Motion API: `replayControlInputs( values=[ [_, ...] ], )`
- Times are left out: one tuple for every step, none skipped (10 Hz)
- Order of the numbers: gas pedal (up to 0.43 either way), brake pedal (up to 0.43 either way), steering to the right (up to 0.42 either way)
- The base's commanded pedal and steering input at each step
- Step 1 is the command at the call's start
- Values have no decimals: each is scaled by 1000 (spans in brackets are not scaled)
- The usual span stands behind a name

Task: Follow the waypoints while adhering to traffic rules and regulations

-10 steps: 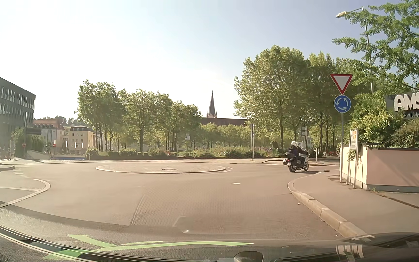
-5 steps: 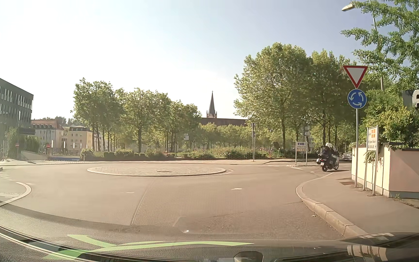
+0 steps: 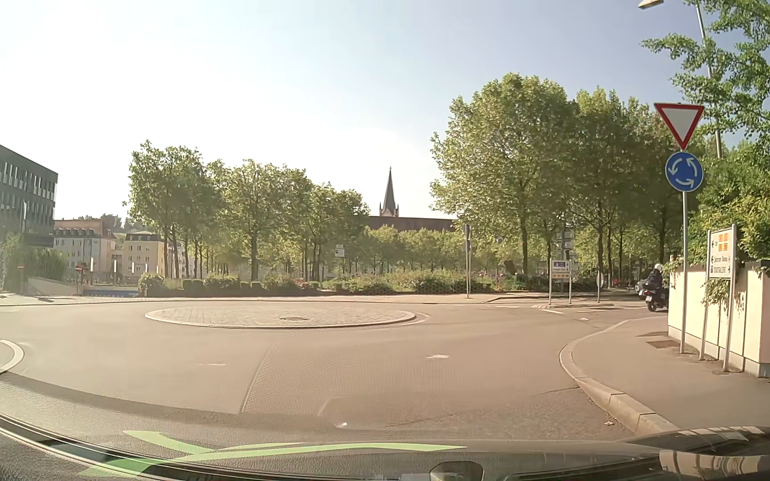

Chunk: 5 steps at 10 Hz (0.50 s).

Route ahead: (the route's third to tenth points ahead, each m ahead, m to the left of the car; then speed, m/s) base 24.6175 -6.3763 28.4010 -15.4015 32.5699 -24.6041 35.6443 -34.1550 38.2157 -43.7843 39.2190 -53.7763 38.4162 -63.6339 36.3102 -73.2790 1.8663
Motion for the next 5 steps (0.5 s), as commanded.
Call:
replayControlInputs(
  values=[
    [0, 98, 0],
    [0, 98, 0],
    [0, 98, 0],
    [0, 91, 0],
    [0, 61, 0]
  ],
)
